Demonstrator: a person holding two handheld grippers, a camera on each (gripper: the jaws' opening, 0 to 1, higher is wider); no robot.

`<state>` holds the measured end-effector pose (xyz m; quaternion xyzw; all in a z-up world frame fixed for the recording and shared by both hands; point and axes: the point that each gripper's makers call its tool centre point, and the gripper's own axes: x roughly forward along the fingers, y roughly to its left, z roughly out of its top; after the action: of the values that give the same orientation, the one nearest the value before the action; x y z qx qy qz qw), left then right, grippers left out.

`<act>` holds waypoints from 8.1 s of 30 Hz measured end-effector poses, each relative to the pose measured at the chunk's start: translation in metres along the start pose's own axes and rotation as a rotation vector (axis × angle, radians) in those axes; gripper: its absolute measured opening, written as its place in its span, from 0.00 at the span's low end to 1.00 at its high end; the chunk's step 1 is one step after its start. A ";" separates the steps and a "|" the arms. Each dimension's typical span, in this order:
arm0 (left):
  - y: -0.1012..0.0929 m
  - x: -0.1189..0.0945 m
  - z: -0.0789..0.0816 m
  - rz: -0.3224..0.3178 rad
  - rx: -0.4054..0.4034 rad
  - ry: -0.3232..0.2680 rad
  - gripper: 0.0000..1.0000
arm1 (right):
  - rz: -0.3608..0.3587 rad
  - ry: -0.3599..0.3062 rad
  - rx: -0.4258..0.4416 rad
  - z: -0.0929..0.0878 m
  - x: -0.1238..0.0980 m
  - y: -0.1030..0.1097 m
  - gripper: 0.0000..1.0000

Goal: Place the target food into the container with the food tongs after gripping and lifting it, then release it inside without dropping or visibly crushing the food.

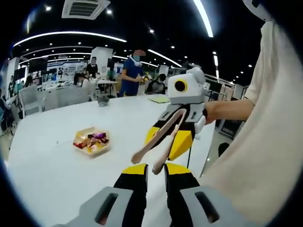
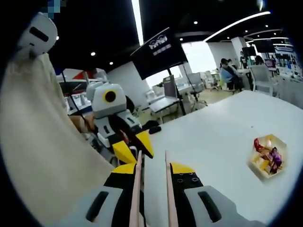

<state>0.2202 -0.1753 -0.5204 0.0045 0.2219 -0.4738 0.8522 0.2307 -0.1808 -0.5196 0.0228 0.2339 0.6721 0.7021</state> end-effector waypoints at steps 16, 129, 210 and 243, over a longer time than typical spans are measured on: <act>0.001 -0.002 0.001 -0.021 0.008 -0.007 0.05 | 0.023 -0.006 0.010 -0.001 0.003 -0.003 0.27; -0.020 -0.018 -0.021 -0.177 -0.003 0.049 0.00 | -0.094 0.279 -0.142 -0.032 -0.055 -0.008 0.26; 0.059 0.057 -0.110 -0.163 0.191 0.359 0.01 | -0.346 0.542 -0.036 -0.133 -0.031 -0.096 0.15; 0.091 0.089 -0.156 -0.179 0.248 0.504 0.01 | -0.404 0.621 0.039 -0.173 -0.017 -0.130 0.15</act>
<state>0.2752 -0.1627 -0.7133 0.2065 0.3663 -0.5546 0.7181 0.2901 -0.2577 -0.7133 -0.2154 0.4484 0.4904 0.7156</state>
